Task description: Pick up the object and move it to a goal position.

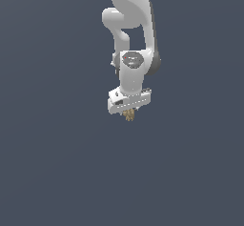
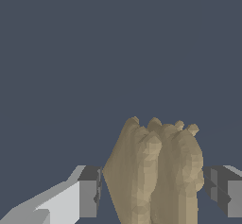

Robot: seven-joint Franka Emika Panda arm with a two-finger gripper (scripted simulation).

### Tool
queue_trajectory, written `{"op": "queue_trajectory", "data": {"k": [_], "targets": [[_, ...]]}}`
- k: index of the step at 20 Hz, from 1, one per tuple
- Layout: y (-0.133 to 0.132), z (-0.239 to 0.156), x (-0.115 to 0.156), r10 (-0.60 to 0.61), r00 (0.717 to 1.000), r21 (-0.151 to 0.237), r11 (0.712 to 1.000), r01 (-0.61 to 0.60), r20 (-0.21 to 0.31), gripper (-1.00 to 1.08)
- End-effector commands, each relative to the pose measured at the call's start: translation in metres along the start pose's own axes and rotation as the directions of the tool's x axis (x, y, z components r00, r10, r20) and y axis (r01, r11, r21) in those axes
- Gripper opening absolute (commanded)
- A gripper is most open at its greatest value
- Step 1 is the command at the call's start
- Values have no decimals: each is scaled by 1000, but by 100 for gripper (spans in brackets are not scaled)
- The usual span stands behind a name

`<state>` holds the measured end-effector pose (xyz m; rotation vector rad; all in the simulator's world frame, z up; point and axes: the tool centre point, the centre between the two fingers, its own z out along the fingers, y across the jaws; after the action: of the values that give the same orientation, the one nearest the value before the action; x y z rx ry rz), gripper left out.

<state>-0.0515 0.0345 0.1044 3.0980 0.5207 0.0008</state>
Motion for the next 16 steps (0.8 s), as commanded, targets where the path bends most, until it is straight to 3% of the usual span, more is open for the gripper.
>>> {"op": "queue_trajectory", "data": {"k": [1,16], "targets": [[-9,-20,8,0,1000,0,1000,0,-1,-100],[-69,-163,69,-1,1000,0,1000,1,0,-100]]}}
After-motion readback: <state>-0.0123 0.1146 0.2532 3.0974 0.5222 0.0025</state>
